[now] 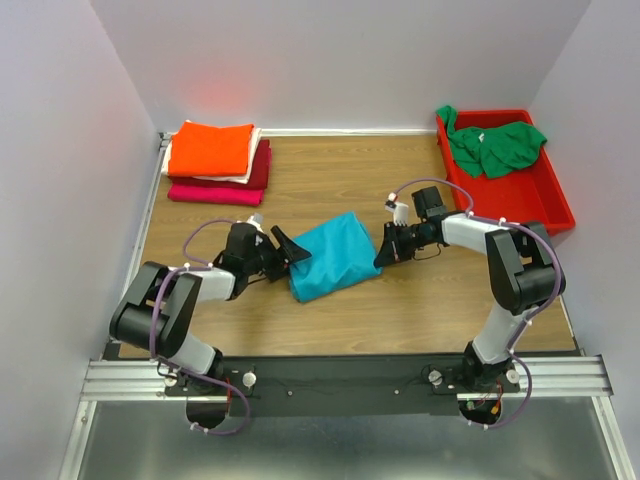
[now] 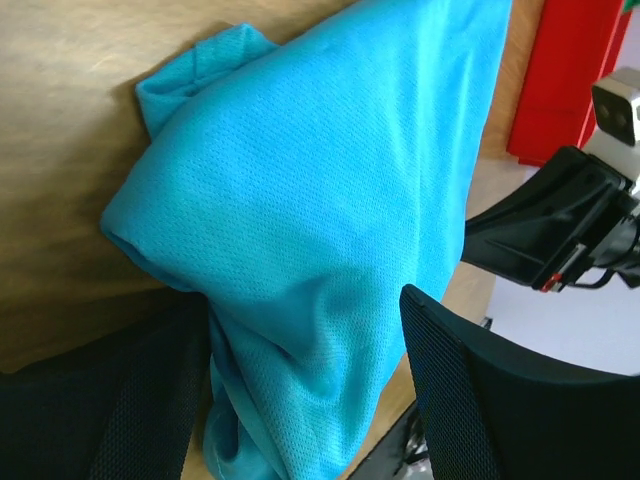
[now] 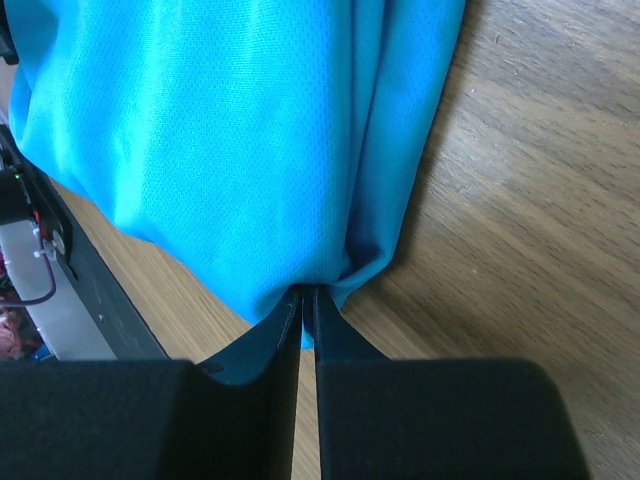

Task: Fold and stack the t-shirts
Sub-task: Neatly place the folded tshirt to the corner

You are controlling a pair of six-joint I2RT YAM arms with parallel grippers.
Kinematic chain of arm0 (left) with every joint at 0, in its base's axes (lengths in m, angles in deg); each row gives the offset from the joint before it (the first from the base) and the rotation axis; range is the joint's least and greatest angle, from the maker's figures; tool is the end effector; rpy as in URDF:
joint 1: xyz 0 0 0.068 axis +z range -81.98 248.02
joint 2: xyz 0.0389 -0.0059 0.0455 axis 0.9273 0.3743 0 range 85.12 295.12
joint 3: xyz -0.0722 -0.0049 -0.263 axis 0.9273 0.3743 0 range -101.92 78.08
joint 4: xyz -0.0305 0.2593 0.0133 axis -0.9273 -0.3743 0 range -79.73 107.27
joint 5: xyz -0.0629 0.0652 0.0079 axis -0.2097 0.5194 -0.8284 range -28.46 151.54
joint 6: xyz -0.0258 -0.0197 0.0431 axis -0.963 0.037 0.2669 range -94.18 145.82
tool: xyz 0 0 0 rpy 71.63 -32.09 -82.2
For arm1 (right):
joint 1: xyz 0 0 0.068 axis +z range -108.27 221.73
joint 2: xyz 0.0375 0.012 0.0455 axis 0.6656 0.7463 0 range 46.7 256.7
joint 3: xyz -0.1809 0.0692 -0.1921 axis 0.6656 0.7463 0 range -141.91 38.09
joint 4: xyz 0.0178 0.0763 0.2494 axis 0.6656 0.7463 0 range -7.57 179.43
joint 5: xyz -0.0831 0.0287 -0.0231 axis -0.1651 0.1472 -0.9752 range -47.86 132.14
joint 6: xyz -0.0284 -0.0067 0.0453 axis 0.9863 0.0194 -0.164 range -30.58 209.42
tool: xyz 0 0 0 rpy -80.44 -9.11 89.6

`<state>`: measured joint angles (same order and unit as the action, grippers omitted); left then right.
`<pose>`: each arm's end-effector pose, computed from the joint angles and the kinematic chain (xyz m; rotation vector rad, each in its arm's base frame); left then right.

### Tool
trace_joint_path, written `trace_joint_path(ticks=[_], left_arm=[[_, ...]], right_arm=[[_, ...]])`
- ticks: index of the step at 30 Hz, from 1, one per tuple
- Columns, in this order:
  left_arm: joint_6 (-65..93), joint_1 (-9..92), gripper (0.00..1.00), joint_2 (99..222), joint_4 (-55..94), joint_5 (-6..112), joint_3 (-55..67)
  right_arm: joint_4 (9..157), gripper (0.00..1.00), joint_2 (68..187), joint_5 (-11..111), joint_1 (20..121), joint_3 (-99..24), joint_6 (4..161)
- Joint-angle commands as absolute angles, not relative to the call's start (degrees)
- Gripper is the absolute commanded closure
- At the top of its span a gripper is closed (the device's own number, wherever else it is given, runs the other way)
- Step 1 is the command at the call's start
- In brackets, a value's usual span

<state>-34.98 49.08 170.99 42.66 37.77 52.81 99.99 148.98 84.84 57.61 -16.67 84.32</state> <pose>0.2420 -0.0982 0.1314 -0.6108 2.3277 -1.1811 0.3089 0.1130 0.1404 -0.4747 2.6049 1.1201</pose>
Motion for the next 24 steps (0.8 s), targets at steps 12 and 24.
trace_joint_path(ticks=[12,24], left_arm=[[-21.91,48.86,0.77,184.26,50.67,32.71,51.02],[-12.78,48.95,1.00,180.67,46.92,32.70,43.99]], right_arm=[[99.21,0.84,146.11,81.26,56.23,-15.78,84.06],[100.35,0.71,145.67,81.34,55.62,-16.75,85.46]])
